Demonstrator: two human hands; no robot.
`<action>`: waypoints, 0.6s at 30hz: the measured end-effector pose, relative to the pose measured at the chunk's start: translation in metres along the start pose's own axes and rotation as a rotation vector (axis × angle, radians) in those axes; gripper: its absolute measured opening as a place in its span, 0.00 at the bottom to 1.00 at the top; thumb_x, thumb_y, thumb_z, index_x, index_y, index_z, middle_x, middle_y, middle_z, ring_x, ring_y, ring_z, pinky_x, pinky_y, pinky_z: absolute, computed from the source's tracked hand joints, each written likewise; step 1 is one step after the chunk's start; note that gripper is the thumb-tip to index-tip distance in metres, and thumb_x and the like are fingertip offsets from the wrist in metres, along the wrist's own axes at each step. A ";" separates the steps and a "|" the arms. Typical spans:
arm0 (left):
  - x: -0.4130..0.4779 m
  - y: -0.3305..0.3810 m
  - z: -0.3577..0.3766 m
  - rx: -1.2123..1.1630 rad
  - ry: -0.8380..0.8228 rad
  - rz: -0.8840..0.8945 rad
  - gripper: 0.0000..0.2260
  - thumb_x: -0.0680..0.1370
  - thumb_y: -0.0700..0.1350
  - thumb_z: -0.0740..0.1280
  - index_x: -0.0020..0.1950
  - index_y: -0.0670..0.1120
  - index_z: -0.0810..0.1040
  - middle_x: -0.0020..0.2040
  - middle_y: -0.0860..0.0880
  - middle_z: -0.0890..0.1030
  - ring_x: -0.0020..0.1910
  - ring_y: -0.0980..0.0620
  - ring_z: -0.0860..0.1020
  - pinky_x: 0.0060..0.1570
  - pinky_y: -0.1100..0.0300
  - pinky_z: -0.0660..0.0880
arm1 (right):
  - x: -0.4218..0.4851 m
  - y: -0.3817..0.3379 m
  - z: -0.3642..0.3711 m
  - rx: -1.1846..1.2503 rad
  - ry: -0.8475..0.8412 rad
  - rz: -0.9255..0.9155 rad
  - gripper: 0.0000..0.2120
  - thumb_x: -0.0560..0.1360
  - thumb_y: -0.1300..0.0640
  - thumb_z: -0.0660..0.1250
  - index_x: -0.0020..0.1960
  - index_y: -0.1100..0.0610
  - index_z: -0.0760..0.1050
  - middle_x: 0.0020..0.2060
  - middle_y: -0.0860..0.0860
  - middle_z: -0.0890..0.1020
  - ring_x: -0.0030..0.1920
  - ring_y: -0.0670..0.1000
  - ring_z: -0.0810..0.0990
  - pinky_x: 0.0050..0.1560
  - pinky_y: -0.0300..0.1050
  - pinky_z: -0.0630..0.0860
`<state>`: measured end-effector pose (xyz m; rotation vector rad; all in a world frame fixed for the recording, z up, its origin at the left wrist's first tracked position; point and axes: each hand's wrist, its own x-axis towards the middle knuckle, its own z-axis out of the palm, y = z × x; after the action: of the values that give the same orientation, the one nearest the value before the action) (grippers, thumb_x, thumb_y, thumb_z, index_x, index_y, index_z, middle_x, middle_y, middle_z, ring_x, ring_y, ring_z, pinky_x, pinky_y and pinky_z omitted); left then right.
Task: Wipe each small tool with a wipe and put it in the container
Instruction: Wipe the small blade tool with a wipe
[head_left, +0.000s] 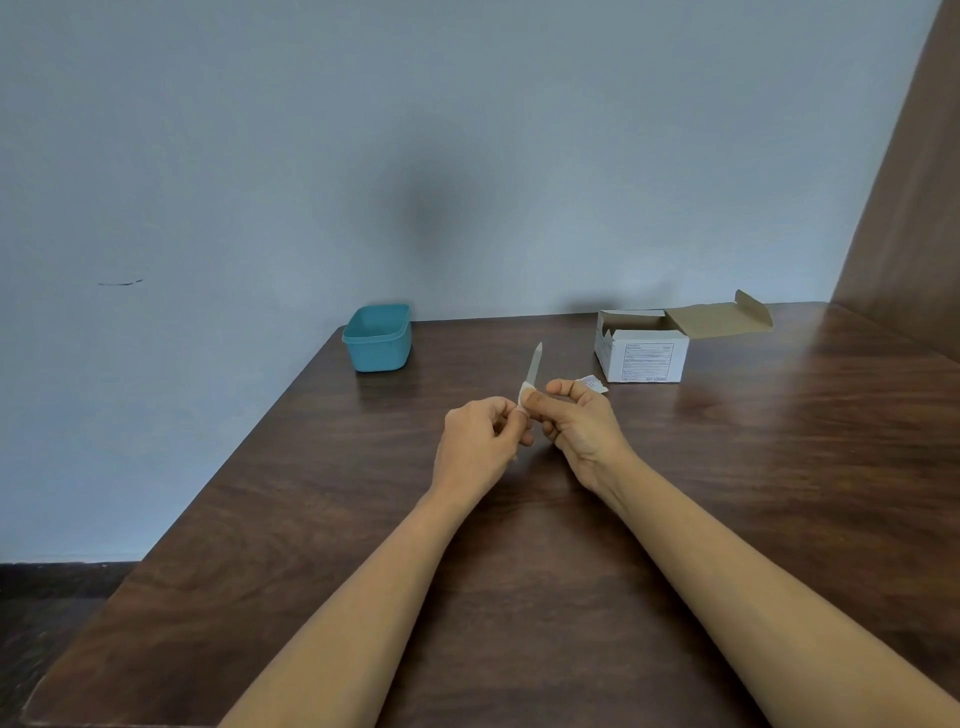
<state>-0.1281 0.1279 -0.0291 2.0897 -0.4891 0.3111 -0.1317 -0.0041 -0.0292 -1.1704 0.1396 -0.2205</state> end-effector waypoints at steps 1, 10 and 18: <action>0.001 -0.002 0.000 0.027 0.006 -0.005 0.09 0.79 0.49 0.64 0.43 0.50 0.81 0.33 0.56 0.83 0.31 0.60 0.79 0.40 0.53 0.81 | 0.001 0.001 0.000 -0.004 -0.020 0.012 0.12 0.69 0.66 0.74 0.43 0.56 0.72 0.35 0.52 0.81 0.38 0.50 0.76 0.36 0.38 0.70; 0.002 -0.004 -0.003 0.209 -0.042 -0.008 0.08 0.79 0.53 0.63 0.44 0.54 0.79 0.35 0.59 0.82 0.36 0.62 0.79 0.43 0.56 0.79 | 0.003 -0.001 -0.004 -0.106 -0.018 0.023 0.11 0.66 0.67 0.75 0.42 0.59 0.74 0.31 0.51 0.80 0.35 0.48 0.75 0.36 0.39 0.70; 0.002 -0.001 0.003 0.074 -0.039 -0.011 0.09 0.80 0.48 0.63 0.46 0.50 0.82 0.36 0.56 0.83 0.36 0.64 0.79 0.39 0.73 0.72 | 0.005 0.003 -0.001 -0.044 0.071 -0.058 0.15 0.65 0.67 0.76 0.35 0.54 0.71 0.29 0.50 0.76 0.32 0.48 0.71 0.37 0.42 0.69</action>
<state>-0.1262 0.1257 -0.0302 2.1733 -0.4961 0.2859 -0.1268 -0.0055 -0.0323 -1.2118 0.1743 -0.3116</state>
